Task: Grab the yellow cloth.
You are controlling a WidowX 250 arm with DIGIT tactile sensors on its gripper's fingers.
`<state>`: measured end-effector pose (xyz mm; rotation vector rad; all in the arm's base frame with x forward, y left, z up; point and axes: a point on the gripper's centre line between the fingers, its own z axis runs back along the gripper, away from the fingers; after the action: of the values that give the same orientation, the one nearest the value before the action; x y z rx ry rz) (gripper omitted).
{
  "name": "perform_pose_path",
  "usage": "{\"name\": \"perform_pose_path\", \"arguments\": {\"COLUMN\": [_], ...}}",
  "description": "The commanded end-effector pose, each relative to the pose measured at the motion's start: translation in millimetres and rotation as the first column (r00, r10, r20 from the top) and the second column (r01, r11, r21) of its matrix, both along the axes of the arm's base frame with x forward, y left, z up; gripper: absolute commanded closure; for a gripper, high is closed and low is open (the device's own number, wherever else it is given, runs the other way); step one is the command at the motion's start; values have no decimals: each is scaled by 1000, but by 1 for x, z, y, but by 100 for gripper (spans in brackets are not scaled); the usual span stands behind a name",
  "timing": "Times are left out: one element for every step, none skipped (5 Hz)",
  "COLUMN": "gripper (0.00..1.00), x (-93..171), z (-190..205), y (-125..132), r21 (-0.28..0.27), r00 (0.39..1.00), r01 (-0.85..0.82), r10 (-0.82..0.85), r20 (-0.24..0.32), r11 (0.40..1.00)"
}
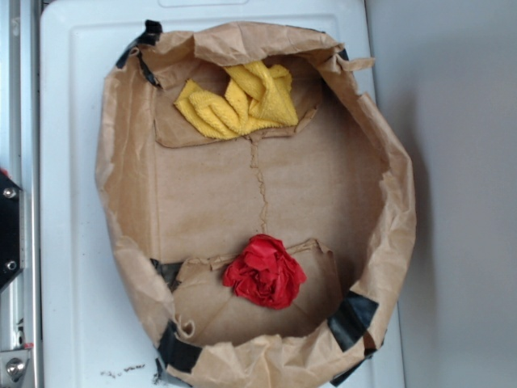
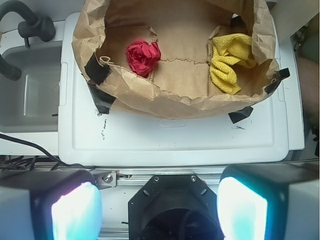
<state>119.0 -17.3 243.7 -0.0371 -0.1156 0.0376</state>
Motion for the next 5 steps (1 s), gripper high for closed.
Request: {"name": "perform_pose_path", "arguments": {"gripper": [0,0,0,0,0], "x": [0,33,53,70,81], "z": [0,-27,-41,-54,-65], "y": [0,-2,5,18,24], "r21": [0,65,96,104,109], "r00": [1000,998,992,975,953], "r01": [0,-62,-122,-222,-303], "r10": [0,62,120,221,303], "r20": [0,-9,25,24,16], "r11": [1000,996,988,969,947]}}
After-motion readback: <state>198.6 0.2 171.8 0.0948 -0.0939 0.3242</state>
